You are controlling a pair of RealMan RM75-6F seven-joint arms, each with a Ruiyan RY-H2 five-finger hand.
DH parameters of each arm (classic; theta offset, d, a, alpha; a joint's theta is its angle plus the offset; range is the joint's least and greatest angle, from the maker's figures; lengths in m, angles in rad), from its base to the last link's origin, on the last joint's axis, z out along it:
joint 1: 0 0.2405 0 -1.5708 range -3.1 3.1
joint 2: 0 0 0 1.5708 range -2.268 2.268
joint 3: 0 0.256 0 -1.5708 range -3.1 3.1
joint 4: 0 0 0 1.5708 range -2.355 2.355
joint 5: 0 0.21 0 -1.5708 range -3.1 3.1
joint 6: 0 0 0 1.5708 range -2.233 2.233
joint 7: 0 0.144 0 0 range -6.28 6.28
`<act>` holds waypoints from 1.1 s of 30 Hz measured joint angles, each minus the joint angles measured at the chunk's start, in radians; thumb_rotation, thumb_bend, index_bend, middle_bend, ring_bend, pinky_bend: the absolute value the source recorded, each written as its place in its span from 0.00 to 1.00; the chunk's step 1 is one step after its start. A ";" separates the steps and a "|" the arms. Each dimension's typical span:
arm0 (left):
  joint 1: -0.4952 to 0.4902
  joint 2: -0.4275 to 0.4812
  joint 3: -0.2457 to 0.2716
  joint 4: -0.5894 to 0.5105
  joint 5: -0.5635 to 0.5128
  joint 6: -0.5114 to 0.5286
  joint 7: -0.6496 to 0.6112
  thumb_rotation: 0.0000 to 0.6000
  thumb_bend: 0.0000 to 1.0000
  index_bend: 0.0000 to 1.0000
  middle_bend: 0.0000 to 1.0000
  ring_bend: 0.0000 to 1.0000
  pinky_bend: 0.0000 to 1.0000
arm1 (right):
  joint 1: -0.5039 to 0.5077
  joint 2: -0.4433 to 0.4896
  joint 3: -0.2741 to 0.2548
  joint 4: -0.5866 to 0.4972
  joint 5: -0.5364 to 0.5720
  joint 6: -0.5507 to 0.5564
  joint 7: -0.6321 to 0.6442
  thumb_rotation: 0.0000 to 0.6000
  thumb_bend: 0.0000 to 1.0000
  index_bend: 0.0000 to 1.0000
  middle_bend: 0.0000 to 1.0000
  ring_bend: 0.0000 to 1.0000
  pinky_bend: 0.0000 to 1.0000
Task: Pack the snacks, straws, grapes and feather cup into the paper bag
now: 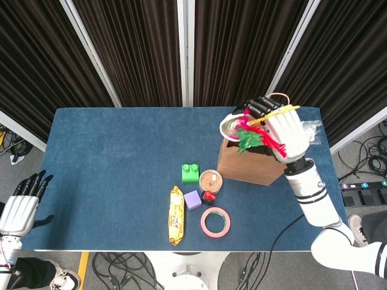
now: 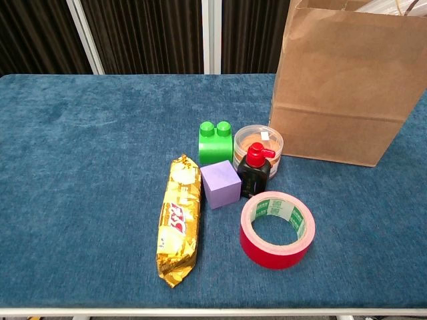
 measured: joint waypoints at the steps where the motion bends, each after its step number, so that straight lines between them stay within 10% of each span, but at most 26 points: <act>1: 0.001 -0.001 0.001 0.003 -0.001 0.000 -0.002 1.00 0.09 0.10 0.09 0.00 0.14 | 0.000 0.005 0.002 0.006 0.012 0.000 -0.003 1.00 0.19 0.49 0.46 0.37 0.51; 22: -0.004 -0.003 -0.002 0.015 -0.009 -0.011 -0.004 1.00 0.09 0.10 0.09 0.00 0.14 | -0.010 -0.093 -0.116 0.273 0.082 -0.092 0.068 1.00 0.13 0.48 0.44 0.36 0.49; 33: -0.003 -0.004 -0.002 0.020 -0.011 -0.011 -0.014 1.00 0.09 0.10 0.09 0.00 0.14 | 0.019 -0.044 -0.115 0.224 0.160 -0.177 0.028 1.00 0.00 0.10 0.16 0.00 0.00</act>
